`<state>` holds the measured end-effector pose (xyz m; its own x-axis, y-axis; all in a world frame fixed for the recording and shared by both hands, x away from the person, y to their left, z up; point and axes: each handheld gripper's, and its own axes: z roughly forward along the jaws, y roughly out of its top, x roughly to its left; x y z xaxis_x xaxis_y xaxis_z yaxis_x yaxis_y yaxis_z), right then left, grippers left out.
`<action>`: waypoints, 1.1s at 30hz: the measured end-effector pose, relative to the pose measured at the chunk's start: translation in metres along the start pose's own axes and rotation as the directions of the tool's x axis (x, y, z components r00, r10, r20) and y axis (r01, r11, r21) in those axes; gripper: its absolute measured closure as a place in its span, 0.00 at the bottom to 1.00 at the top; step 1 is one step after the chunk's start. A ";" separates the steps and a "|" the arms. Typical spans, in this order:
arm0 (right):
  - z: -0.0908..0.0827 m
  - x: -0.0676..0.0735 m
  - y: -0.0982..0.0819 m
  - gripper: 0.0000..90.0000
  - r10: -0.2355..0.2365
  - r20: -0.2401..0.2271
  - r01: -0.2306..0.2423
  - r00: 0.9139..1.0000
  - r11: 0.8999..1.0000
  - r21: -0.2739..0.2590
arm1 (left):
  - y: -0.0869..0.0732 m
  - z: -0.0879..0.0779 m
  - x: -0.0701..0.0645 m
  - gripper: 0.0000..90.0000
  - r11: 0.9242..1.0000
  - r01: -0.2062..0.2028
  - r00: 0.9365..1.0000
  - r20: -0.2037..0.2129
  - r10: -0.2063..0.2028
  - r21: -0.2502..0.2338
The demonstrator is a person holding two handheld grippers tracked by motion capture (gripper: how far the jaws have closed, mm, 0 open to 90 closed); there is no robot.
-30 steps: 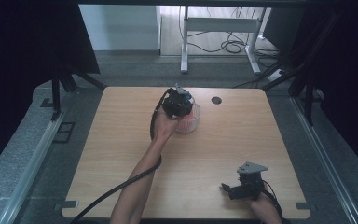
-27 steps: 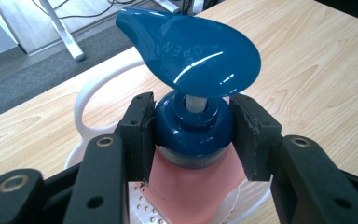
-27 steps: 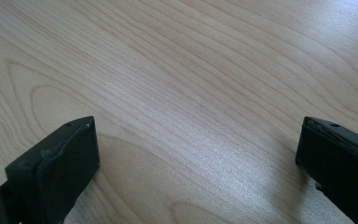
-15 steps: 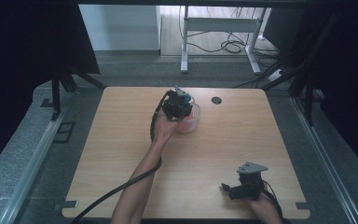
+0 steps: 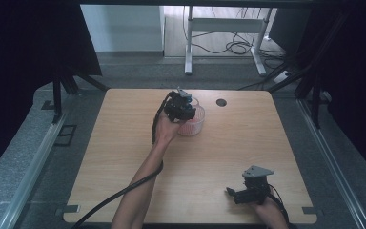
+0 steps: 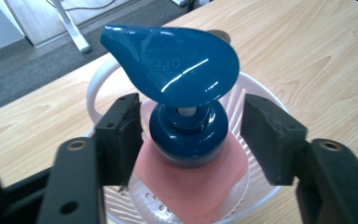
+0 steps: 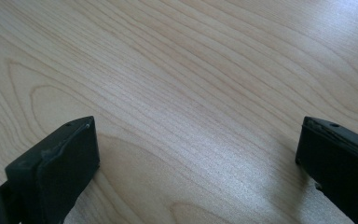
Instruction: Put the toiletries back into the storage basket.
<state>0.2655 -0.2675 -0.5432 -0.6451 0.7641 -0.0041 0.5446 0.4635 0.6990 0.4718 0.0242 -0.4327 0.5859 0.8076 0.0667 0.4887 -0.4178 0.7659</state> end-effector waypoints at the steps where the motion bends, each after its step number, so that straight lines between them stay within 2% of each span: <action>1: 0.000 0.000 0.000 0.00 0.000 0.000 0.000 1.000 1.000 0.000 | 0.000 -0.001 0.000 0.38 1.000 0.000 1.000 -0.001 0.000 -0.001; 15: 0.000 0.000 0.000 0.00 -0.001 0.000 0.001 1.000 1.000 0.000 | 0.004 -0.012 0.002 0.15 1.000 0.017 1.000 0.015 -0.017 -0.007; 33: 0.000 0.000 0.000 0.00 -0.001 0.001 0.001 1.000 1.000 0.000 | 0.004 -0.038 0.003 0.14 0.998 0.029 0.998 0.064 -0.026 -0.059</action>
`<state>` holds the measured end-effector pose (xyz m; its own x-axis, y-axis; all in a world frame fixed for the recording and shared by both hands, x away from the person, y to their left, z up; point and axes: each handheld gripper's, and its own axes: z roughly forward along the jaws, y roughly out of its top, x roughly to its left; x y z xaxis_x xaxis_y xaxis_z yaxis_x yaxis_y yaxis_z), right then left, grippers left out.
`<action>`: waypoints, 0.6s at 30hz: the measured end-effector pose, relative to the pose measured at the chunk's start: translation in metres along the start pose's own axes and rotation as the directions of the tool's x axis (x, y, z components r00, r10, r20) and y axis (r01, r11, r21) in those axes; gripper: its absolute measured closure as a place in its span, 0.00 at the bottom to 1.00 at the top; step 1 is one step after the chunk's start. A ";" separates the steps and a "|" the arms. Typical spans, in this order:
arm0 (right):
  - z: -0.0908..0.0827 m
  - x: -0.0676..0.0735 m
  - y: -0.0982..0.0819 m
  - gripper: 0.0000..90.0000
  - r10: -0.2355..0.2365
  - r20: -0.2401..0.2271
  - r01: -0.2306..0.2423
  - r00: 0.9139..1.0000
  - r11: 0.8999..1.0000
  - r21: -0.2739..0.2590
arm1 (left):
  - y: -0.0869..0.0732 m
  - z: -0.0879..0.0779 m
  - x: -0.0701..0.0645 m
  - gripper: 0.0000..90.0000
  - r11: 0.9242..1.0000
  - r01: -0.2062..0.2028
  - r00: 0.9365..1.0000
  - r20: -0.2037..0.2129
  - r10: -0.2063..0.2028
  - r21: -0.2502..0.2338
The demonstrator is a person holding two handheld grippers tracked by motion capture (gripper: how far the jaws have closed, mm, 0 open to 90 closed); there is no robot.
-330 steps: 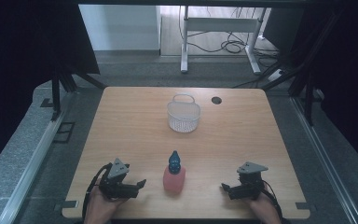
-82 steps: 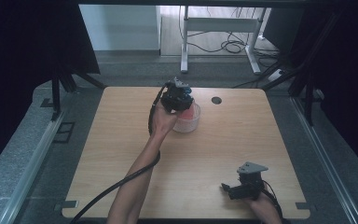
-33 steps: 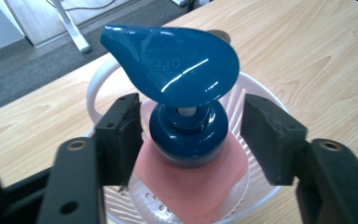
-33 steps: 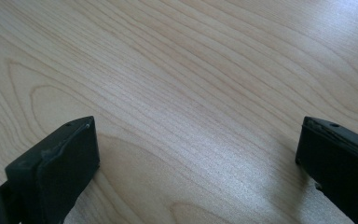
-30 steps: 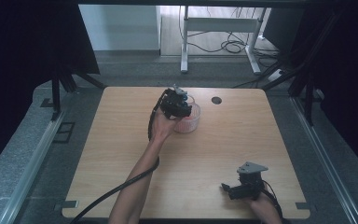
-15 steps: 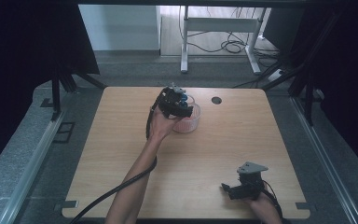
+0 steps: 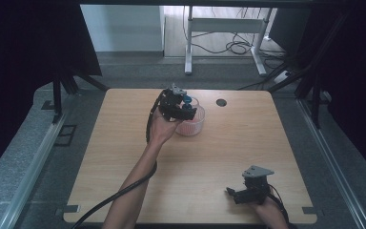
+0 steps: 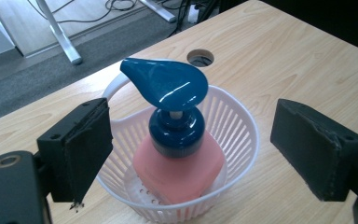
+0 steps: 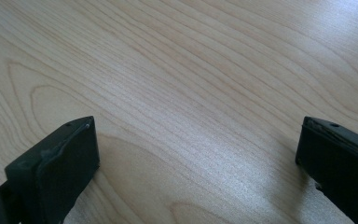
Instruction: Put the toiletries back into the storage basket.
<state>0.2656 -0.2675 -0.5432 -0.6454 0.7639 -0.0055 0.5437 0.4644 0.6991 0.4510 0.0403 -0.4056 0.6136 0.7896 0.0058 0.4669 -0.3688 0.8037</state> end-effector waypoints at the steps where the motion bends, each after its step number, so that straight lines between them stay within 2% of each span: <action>1: 0.000 0.000 0.000 0.00 0.000 0.000 0.000 1.000 1.000 0.000 | 0.000 0.000 0.000 0.14 1.000 0.000 1.000 0.000 0.000 0.000; 18: 0.000 0.000 0.000 0.00 0.000 0.000 0.000 1.000 1.000 0.000 | -0.002 -0.022 -0.007 0.14 0.999 -0.023 0.999 0.033 0.023 -0.024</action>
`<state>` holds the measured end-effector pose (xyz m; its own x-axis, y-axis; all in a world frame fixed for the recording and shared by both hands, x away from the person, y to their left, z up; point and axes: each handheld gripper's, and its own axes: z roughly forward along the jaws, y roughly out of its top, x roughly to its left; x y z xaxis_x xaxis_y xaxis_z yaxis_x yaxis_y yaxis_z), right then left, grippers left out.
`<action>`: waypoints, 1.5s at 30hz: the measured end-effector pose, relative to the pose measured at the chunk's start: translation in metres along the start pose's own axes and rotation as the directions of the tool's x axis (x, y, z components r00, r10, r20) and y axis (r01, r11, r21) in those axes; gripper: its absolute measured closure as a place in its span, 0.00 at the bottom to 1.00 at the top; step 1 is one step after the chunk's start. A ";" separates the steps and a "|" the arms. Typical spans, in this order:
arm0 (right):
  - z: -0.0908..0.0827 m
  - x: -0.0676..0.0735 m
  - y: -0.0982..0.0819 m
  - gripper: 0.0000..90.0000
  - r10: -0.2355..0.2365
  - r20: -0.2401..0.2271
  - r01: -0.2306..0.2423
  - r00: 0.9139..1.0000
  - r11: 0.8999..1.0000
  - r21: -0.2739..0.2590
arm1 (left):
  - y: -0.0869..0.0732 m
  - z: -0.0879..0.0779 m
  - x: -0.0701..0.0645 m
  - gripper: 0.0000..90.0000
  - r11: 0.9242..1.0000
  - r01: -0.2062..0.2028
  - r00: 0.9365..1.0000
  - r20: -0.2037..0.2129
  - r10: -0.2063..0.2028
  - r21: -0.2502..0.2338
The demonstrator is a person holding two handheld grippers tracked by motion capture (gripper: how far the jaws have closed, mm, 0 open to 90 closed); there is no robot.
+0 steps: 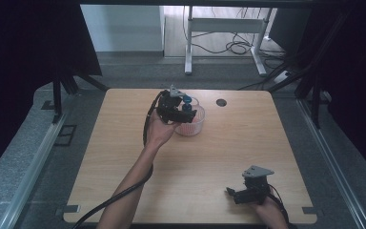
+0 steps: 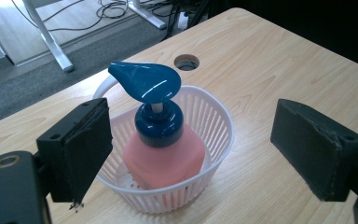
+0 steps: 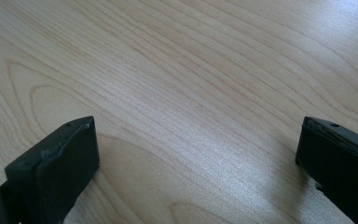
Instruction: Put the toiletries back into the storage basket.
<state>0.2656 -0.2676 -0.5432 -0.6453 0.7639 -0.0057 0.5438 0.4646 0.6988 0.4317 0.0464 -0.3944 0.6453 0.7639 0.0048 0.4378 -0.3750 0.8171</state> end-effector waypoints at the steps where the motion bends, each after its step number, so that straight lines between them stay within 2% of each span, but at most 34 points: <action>1: 0.000 0.000 0.000 0.00 0.000 0.000 0.000 1.000 1.000 0.000 | -0.001 -0.002 -0.001 0.14 1.000 -0.003 1.000 0.002 0.003 -0.005; 24: 0.000 0.000 0.000 0.00 0.001 0.001 -0.001 1.000 1.000 0.000 | -0.015 -0.022 -0.011 0.14 0.999 -0.042 0.999 0.030 0.043 -0.019; 45: 0.000 0.001 0.000 0.00 0.003 0.002 -0.003 1.000 1.000 0.001 | -0.037 -0.038 -0.014 0.14 0.999 -0.039 0.998 0.045 0.041 -0.029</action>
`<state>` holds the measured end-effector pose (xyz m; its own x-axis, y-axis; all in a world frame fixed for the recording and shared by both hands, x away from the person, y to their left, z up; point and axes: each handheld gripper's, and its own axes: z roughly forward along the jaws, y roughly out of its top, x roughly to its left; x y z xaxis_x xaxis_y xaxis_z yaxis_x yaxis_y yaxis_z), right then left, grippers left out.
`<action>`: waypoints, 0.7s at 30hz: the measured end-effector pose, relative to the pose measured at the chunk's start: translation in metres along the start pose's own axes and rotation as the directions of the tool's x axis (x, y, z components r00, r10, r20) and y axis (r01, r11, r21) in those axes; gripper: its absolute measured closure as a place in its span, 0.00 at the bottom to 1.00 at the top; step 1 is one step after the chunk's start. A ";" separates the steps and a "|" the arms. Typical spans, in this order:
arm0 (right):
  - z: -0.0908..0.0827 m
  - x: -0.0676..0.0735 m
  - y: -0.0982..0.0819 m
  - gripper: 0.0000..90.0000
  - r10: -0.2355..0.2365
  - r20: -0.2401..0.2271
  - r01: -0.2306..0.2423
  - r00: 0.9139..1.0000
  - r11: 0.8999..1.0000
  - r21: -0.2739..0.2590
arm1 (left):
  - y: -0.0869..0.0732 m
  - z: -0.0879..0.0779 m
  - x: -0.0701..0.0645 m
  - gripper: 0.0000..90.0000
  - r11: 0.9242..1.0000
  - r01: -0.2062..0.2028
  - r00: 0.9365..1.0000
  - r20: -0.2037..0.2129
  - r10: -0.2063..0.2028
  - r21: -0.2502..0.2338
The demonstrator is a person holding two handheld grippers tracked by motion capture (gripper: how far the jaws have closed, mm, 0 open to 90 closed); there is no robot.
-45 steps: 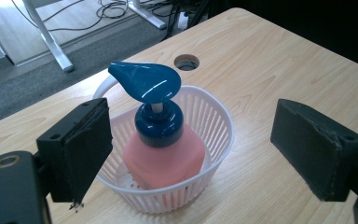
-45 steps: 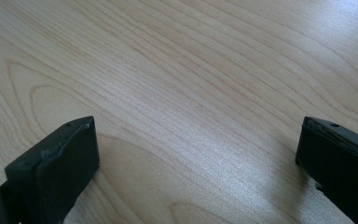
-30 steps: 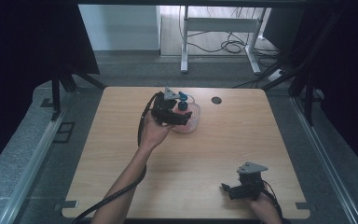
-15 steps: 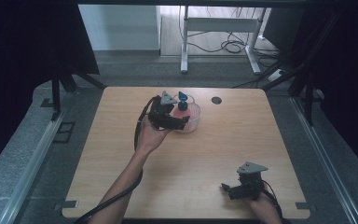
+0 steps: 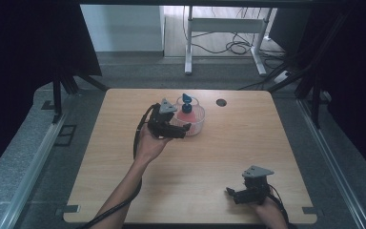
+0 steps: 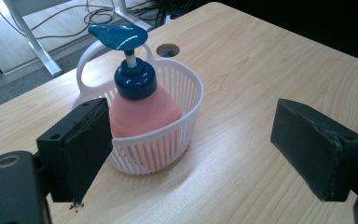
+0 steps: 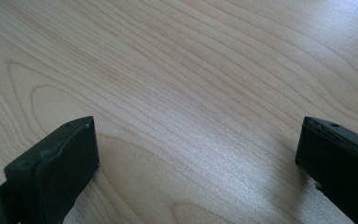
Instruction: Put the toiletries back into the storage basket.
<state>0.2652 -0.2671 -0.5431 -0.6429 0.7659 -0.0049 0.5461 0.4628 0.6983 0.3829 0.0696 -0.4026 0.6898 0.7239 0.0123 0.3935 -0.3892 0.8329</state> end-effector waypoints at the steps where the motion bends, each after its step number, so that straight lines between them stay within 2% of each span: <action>1: 0.000 0.000 0.000 0.00 0.001 0.000 -0.001 1.000 1.000 0.000 | -0.001 -0.001 0.000 0.14 1.000 0.004 1.000 0.001 -0.004 -0.001; 16: 0.000 0.000 0.000 0.00 0.000 0.001 0.000 1.000 1.000 0.000 | -0.022 -0.009 0.000 0.14 0.999 0.042 0.999 0.019 -0.042 -0.013; 21: 0.000 0.000 0.000 0.00 0.001 0.000 -0.001 1.000 1.000 0.000 | -0.028 -0.011 -0.001 0.14 0.999 0.038 0.999 0.023 -0.038 -0.005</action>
<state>0.2651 -0.2671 -0.5431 -0.6427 0.7661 -0.0045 0.5462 0.4623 0.6985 0.3646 0.0861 -0.4199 0.6880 0.7250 -0.0322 0.4168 -0.3584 0.8353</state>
